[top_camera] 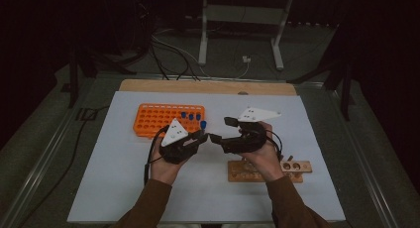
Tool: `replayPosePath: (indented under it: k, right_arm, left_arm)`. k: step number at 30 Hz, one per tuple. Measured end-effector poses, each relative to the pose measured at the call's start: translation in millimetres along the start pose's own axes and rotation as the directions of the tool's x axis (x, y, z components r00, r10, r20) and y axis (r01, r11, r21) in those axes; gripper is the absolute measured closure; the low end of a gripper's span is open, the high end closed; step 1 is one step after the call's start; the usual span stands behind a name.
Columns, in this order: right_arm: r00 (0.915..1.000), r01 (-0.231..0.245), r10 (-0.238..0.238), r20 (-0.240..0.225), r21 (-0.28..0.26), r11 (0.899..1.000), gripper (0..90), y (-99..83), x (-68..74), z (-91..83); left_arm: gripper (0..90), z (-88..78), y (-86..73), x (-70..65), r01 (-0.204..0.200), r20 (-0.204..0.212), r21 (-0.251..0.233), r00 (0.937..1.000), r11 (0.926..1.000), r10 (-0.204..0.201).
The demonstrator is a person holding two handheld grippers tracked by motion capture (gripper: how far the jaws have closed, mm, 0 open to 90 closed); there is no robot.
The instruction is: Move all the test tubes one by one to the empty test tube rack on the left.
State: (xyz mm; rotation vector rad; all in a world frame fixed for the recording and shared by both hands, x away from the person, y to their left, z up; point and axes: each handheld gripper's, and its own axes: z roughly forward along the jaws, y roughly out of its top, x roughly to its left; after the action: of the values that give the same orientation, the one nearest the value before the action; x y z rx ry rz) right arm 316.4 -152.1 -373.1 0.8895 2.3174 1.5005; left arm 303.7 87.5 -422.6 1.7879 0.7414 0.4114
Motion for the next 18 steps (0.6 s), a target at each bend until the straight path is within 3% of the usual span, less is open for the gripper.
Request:
replayPosePath:
  k: [6,18]
  right_arm:
    - [0.9993,-0.009,0.009,0.037,-0.001,1.0,8.0,-5.7,-7.3,-5.4]
    - [0.998,-0.009,0.009,0.062,-0.01,1.0,3.7,-16.0,-17.4,-22.3]
  left_arm:
    - [78.0,-3.5,-0.8,10.4,0.007,-0.036,-0.006,0.9993,1.0,-0.007]
    - [78.0,-8.0,-5.1,39.5,0.044,-0.097,-0.001,0.9943,0.999,-0.044]
